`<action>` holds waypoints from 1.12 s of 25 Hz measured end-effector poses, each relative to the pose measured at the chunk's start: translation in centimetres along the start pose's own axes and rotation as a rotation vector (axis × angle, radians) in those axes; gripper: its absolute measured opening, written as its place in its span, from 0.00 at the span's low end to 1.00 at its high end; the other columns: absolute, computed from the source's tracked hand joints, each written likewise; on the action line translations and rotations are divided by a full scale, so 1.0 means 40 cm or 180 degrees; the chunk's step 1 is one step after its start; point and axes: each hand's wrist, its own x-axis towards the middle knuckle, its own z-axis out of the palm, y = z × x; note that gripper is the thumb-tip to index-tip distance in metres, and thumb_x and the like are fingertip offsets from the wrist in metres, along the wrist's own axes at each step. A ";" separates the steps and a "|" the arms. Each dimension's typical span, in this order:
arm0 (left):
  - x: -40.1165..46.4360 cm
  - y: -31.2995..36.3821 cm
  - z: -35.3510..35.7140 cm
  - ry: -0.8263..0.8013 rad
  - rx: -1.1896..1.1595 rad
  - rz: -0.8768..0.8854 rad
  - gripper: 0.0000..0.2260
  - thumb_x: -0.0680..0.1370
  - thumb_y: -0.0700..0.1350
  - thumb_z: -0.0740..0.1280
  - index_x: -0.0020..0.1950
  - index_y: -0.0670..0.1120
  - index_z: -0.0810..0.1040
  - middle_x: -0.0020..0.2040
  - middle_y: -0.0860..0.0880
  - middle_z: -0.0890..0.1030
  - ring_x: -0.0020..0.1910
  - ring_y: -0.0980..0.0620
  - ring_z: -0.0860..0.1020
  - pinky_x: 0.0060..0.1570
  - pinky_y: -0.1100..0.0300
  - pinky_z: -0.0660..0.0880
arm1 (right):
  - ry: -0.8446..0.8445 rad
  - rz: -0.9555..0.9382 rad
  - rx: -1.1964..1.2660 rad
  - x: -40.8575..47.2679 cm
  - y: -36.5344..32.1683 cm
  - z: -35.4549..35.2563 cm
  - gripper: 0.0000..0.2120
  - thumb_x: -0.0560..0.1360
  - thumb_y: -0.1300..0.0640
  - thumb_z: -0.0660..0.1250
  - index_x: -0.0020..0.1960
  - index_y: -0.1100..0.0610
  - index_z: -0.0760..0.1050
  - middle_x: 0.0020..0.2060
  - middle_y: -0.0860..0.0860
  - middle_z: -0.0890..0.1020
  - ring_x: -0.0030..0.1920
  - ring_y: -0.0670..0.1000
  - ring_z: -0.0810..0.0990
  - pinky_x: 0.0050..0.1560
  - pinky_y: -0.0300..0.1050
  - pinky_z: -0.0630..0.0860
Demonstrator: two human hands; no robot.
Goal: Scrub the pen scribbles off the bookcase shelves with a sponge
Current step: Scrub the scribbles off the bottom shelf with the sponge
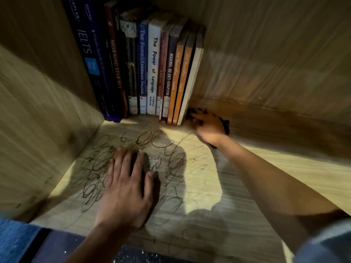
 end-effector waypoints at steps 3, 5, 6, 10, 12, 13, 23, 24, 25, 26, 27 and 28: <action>0.001 0.001 -0.002 -0.0016 0.0007 0.0008 0.34 0.76 0.63 0.34 0.80 0.51 0.47 0.80 0.49 0.45 0.73 0.58 0.28 0.73 0.57 0.32 | -0.0749 -0.0509 0.0672 -0.081 0.040 -0.054 0.16 0.81 0.54 0.60 0.66 0.42 0.73 0.72 0.43 0.67 0.74 0.47 0.59 0.75 0.46 0.53; 0.002 0.003 -0.004 -0.0006 -0.0035 0.0019 0.33 0.77 0.63 0.35 0.80 0.51 0.47 0.80 0.50 0.45 0.73 0.59 0.28 0.73 0.59 0.32 | -0.0890 -0.0269 0.0966 -0.068 0.062 -0.075 0.16 0.80 0.56 0.61 0.65 0.43 0.74 0.71 0.44 0.69 0.72 0.48 0.64 0.73 0.44 0.58; 0.002 0.003 -0.004 -0.0023 -0.0045 0.0035 0.33 0.77 0.63 0.35 0.80 0.51 0.47 0.80 0.50 0.45 0.73 0.59 0.28 0.72 0.59 0.31 | -0.0645 -0.0090 0.0964 -0.041 0.065 -0.068 0.16 0.81 0.57 0.61 0.66 0.45 0.74 0.71 0.45 0.69 0.73 0.49 0.63 0.74 0.45 0.58; 0.002 0.003 -0.005 -0.0028 -0.0085 0.0044 0.32 0.77 0.62 0.36 0.79 0.51 0.47 0.80 0.50 0.46 0.73 0.59 0.29 0.72 0.60 0.32 | 0.0008 0.0070 -0.0368 0.010 -0.018 -0.007 0.20 0.82 0.56 0.52 0.73 0.46 0.66 0.74 0.46 0.63 0.75 0.54 0.56 0.74 0.53 0.53; 0.002 0.004 -0.005 -0.0067 -0.0072 0.0088 0.32 0.77 0.62 0.37 0.79 0.50 0.49 0.80 0.49 0.47 0.75 0.58 0.31 0.73 0.58 0.34 | -0.0336 -0.0302 -0.0285 -0.020 -0.016 -0.004 0.20 0.82 0.57 0.53 0.73 0.48 0.65 0.76 0.46 0.60 0.77 0.53 0.53 0.75 0.53 0.50; 0.002 0.003 -0.005 -0.0073 -0.0073 0.0096 0.33 0.77 0.62 0.37 0.79 0.50 0.49 0.80 0.49 0.47 0.75 0.57 0.32 0.74 0.58 0.34 | -0.0510 -0.0510 -0.0081 -0.036 0.011 -0.015 0.20 0.82 0.59 0.54 0.73 0.48 0.66 0.76 0.46 0.60 0.77 0.51 0.51 0.76 0.51 0.48; 0.002 -0.003 0.002 0.0029 -0.0091 0.0125 0.31 0.79 0.61 0.39 0.79 0.50 0.52 0.80 0.48 0.52 0.77 0.56 0.38 0.75 0.56 0.38 | -0.0600 -0.0118 -0.0638 0.053 -0.001 -0.021 0.25 0.80 0.56 0.53 0.76 0.45 0.57 0.77 0.49 0.57 0.75 0.60 0.55 0.74 0.60 0.54; 0.001 -0.003 0.002 0.0022 -0.0077 0.0120 0.30 0.79 0.61 0.39 0.79 0.50 0.52 0.80 0.48 0.51 0.77 0.56 0.37 0.75 0.56 0.38 | -0.0802 -0.0428 -0.0481 0.046 0.005 -0.033 0.24 0.81 0.58 0.53 0.75 0.46 0.60 0.77 0.48 0.57 0.76 0.57 0.54 0.75 0.58 0.53; 0.000 -0.002 0.003 0.0010 -0.0072 0.0107 0.31 0.79 0.61 0.39 0.79 0.50 0.51 0.80 0.49 0.51 0.77 0.56 0.37 0.75 0.56 0.38 | -0.0974 -0.0678 -0.0294 0.032 0.026 -0.053 0.23 0.81 0.61 0.54 0.74 0.46 0.62 0.76 0.46 0.58 0.76 0.52 0.52 0.76 0.55 0.51; 0.001 -0.001 0.003 0.0001 -0.0069 0.0089 0.31 0.79 0.61 0.38 0.79 0.50 0.51 0.80 0.49 0.50 0.77 0.56 0.36 0.75 0.56 0.37 | -0.1062 -0.0827 -0.0085 0.014 0.053 -0.074 0.23 0.81 0.63 0.55 0.73 0.46 0.65 0.75 0.44 0.59 0.76 0.47 0.52 0.76 0.51 0.49; 0.002 -0.001 0.002 -0.0007 -0.0071 0.0075 0.32 0.78 0.62 0.37 0.79 0.50 0.50 0.80 0.49 0.50 0.77 0.56 0.35 0.75 0.55 0.37 | -0.1084 -0.0855 0.0085 0.002 0.075 -0.087 0.24 0.81 0.65 0.55 0.72 0.45 0.67 0.75 0.42 0.60 0.75 0.45 0.52 0.76 0.48 0.48; 0.000 -0.001 0.002 -0.0015 -0.0084 0.0067 0.32 0.78 0.62 0.36 0.79 0.50 0.50 0.80 0.49 0.49 0.76 0.56 0.35 0.76 0.55 0.38 | -0.0986 -0.0765 0.0205 0.004 0.089 -0.092 0.24 0.81 0.65 0.55 0.71 0.45 0.68 0.74 0.43 0.61 0.75 0.45 0.53 0.76 0.46 0.48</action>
